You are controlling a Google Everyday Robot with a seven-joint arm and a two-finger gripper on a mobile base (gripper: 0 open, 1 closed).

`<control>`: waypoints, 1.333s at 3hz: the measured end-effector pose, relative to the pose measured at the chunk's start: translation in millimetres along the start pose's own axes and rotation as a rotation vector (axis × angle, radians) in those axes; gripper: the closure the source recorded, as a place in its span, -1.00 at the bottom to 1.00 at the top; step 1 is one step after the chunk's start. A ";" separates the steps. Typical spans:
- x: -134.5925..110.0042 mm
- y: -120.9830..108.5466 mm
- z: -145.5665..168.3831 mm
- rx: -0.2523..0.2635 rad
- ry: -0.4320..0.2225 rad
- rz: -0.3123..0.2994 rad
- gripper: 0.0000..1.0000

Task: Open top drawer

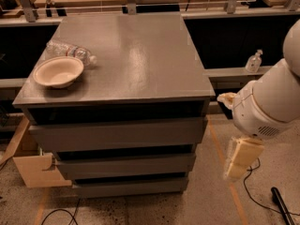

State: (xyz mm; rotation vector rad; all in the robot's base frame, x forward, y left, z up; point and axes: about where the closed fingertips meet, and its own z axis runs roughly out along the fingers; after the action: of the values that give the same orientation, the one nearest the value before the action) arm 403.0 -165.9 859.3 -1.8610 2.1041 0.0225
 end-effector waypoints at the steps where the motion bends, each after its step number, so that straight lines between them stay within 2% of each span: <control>1: -0.3 -2.3 36.0 -0.022 0.001 -0.027 -1.00; 3: -10.1 -10.6 92.4 0.001 0.022 -0.095 -1.00; 4: -25.0 -16.7 119.5 0.008 0.015 -0.149 -1.00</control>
Offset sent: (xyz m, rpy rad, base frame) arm 0.0398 0.0281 -0.1000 -0.0386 -0.0120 0.0872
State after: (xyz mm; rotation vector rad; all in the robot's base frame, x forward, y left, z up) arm 449.4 -117.1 756.2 -2.0137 1.9662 -0.0357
